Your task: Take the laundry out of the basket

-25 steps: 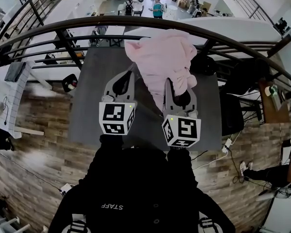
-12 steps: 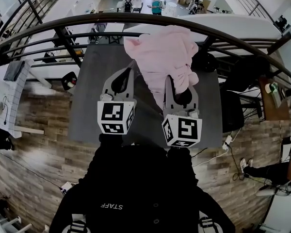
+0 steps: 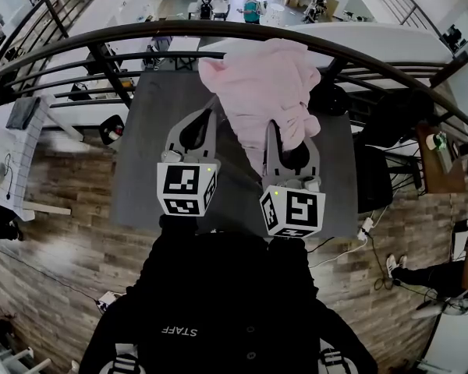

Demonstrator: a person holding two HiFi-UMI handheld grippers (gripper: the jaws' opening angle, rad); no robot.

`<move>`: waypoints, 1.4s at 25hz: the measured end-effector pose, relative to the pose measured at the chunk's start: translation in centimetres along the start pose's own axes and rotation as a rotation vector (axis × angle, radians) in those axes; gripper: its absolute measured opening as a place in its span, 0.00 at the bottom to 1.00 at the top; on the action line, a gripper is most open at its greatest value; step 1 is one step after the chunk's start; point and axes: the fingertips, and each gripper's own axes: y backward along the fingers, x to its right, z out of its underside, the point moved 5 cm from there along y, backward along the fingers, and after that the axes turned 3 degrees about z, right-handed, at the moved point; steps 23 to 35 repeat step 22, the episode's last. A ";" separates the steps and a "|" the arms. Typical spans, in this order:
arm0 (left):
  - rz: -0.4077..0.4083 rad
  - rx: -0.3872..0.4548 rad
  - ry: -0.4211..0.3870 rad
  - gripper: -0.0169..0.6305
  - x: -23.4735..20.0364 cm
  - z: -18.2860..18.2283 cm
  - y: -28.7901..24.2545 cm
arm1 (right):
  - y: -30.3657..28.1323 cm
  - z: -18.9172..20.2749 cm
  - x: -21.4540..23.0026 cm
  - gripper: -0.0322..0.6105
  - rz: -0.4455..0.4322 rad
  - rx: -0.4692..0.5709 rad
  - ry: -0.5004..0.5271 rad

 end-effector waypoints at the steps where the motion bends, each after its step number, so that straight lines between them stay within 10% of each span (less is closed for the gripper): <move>1: 0.000 0.001 0.000 0.03 0.0 0.0 0.1 | 0.1 0.0 0.0 0.23 0.001 0.001 0.001; 35: 0.018 -0.020 0.009 0.03 -0.1 0.6 -0.4 | -0.1 -0.1 0.0 0.23 0.017 -0.002 0.020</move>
